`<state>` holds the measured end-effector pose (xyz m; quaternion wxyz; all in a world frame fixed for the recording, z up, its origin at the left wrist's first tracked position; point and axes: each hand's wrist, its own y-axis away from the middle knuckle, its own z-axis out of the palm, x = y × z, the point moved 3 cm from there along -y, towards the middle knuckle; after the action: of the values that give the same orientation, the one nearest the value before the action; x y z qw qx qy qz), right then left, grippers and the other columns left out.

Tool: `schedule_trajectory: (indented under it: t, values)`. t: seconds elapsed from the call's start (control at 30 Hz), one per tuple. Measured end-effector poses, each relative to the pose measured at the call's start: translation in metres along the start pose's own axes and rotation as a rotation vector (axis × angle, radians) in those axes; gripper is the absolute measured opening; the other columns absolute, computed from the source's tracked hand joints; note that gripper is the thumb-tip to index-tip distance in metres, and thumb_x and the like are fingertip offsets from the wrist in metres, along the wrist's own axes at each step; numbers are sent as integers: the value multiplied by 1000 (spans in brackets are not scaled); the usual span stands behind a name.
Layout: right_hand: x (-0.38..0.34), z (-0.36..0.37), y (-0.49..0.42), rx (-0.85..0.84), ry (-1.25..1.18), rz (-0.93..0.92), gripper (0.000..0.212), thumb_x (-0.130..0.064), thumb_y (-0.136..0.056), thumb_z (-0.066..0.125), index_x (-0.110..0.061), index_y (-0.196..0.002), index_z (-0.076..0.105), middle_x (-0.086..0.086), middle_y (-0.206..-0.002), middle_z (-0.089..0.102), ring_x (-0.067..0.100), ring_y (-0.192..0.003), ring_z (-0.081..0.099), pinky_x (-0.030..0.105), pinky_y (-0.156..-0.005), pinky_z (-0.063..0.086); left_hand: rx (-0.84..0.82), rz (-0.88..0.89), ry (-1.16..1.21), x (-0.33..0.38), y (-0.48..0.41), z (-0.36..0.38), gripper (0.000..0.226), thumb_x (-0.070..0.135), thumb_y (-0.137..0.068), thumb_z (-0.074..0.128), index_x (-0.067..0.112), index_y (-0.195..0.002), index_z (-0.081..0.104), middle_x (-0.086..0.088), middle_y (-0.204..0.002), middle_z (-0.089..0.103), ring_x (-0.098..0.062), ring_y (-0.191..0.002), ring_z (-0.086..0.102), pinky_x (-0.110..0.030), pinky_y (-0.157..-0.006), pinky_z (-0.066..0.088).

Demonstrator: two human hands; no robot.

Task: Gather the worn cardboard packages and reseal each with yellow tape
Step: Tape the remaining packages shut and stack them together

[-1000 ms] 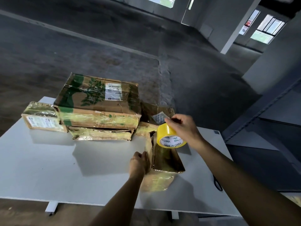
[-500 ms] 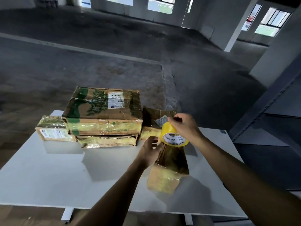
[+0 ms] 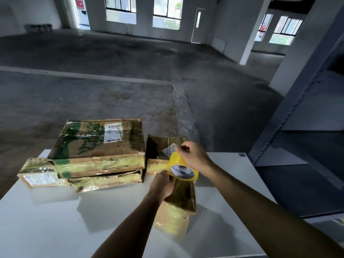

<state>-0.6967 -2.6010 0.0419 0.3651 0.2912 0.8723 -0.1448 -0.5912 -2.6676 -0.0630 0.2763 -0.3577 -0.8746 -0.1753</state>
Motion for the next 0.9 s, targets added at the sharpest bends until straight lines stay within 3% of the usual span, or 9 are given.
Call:
schedule_trajectory:
  t: [0.1, 0.2, 0.3, 0.37, 0.57, 0.7, 0.77, 0.9]
  values:
    - [6, -4, -1, -23, 37, -40, 29, -34, -101, 55, -29, -73, 51, -16, -68, 49, -3, -64, 47, 10, -50, 34, -16, -1, -113, 0, -3, 1, 32, 25, -103, 45, 2, -120, 58, -16, -121, 65, -28, -108, 63, -28, -77, 43]
    - [12, -4, 1, -47, 38, -66, 31, -33, -99, 58, -26, -69, 51, -15, -65, 49, -3, -60, 46, 9, -50, 35, -34, -22, -205, 3, -1, 2, 29, 19, -100, 46, 3, -122, 56, -15, -122, 65, -29, -111, 62, -32, -86, 47]
    - [27, -1, 0, -97, 4, -8, 36, -41, -95, 61, -8, -80, 65, -4, -67, 59, 8, -63, 54, 24, -58, 39, -64, -10, -100, 4, 0, 3, 33, 10, -96, 46, 7, -128, 52, -14, -125, 64, -30, -113, 60, -33, -87, 47]
    - [39, -1, 1, -117, 19, 41, 41, -54, -91, 59, -15, -84, 68, -5, -70, 64, 13, -71, 61, 31, -66, 43, -98, 32, -56, 5, 1, 6, 38, 8, -96, 45, 10, -134, 46, -13, -127, 62, -29, -115, 59, -33, -90, 47]
    - [56, -6, 10, -129, -63, 107, 52, -64, -88, 58, -23, -56, 54, -12, -52, 53, 11, -60, 55, 30, -64, 42, -78, 49, -44, 6, 9, 15, 49, 17, -96, 45, 24, -144, 37, -6, -132, 61, -29, -117, 58, -44, -97, 48]
    - [67, -4, 15, -93, -115, 137, 48, -76, -80, 55, -32, -66, 66, -13, -58, 63, 13, -72, 66, 34, -77, 53, -127, 105, -19, 7, 10, 14, 45, 28, -95, 48, 30, -139, 39, -1, -138, 57, -25, -120, 56, -45, -101, 46]
    - [67, -3, 15, -81, -97, 155, 62, -80, -77, 53, -21, -67, 68, -7, -59, 65, 13, -69, 67, 34, -74, 53, -165, 112, -42, 6, 10, 15, 46, 37, -96, 49, 31, -141, 37, 1, -140, 54, -25, -123, 55, -42, -101, 46]
    - [56, -4, 18, -56, -95, 110, 49, -54, -92, 60, -24, -54, 53, -14, -44, 53, -3, -46, 50, 20, -54, 38, -118, 43, -55, 3, 10, 17, 40, 30, -99, 49, 23, -138, 43, -5, -127, 63, -25, -112, 60, -37, -92, 50]
